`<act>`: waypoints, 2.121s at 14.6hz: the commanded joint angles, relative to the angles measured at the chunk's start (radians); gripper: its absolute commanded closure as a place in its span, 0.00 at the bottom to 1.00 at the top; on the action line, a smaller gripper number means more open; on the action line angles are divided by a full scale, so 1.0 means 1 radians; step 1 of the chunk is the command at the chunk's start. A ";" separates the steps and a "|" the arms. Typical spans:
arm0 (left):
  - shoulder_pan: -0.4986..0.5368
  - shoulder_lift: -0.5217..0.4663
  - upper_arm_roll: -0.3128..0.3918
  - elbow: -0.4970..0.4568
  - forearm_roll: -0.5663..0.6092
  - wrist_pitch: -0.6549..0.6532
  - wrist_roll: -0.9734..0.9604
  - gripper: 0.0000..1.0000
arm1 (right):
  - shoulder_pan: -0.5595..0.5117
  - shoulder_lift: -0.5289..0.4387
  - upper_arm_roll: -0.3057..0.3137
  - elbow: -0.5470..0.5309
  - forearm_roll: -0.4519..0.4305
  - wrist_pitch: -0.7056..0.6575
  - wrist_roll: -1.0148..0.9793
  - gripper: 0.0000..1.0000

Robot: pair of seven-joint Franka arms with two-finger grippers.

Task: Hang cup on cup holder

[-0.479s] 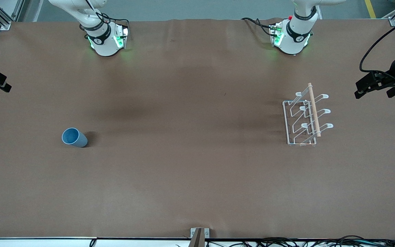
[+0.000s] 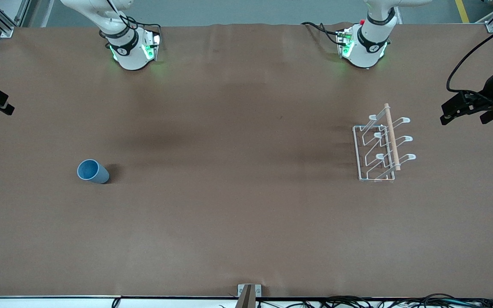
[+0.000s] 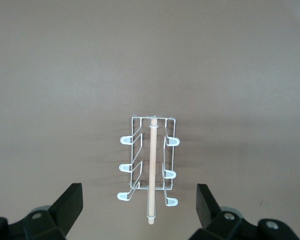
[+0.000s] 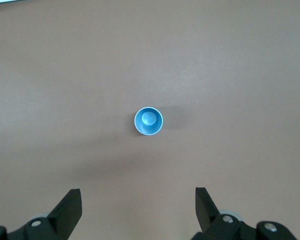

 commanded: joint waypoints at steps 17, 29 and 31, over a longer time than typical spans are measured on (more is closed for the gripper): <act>-0.003 0.006 -0.006 0.013 0.008 -0.005 -0.003 0.00 | -0.036 0.241 -0.024 -0.576 -0.004 0.768 -0.271 0.00; -0.003 0.003 -0.006 0.016 0.016 -0.005 0.007 0.00 | -0.034 0.406 -0.022 -0.574 -0.004 0.934 -0.285 0.47; -0.003 0.002 -0.006 0.019 0.018 -0.004 0.007 0.00 | -0.036 0.410 -0.020 -0.574 -0.001 0.937 -0.283 0.86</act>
